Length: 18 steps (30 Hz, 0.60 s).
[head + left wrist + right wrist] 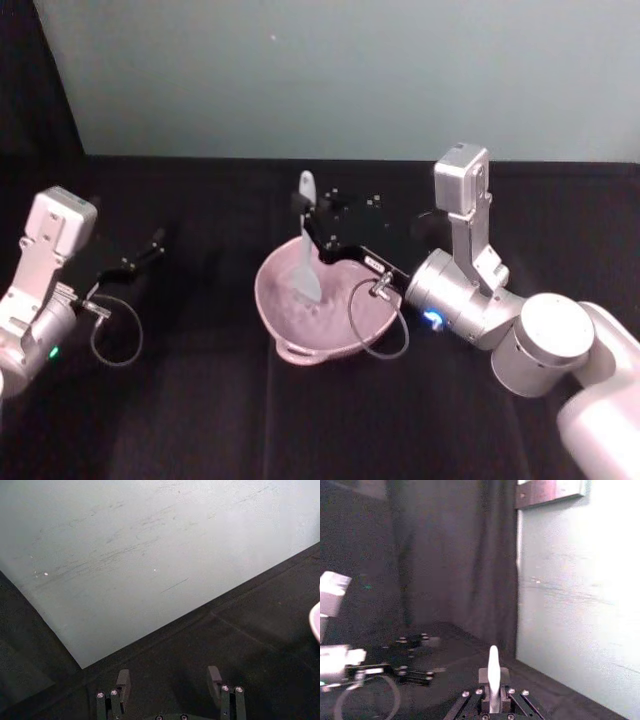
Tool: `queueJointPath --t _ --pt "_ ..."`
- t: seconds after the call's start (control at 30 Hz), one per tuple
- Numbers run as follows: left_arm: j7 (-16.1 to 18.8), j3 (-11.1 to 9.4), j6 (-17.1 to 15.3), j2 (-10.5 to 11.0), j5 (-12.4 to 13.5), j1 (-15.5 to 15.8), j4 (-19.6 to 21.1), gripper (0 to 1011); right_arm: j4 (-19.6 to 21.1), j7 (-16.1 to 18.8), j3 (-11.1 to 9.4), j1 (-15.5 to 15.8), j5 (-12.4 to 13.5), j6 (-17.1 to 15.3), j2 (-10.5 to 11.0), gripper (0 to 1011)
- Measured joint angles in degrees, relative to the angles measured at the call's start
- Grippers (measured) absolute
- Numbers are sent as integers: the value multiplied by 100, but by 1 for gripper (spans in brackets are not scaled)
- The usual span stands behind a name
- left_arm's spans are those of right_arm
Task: Use the one hand to pick up the spoon and stir the clear water in the bowl.
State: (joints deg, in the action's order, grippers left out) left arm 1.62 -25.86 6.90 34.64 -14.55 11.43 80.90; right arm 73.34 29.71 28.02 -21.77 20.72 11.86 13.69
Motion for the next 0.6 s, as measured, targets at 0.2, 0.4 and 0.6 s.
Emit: queueJointPath --t 0.2,0.4,0.6 --pt "0 0 0 0 0 1 0 1011 -363 -209 -167 -177 -177 193 -96 114" --pt "0 0 0 0 0 0 0 1011 -97 -253 -371 -17 -258 228 104 114" --pt "0 0 0 0 0 0 0 1011 477 -108 -484 328 -122 -66 399 114"
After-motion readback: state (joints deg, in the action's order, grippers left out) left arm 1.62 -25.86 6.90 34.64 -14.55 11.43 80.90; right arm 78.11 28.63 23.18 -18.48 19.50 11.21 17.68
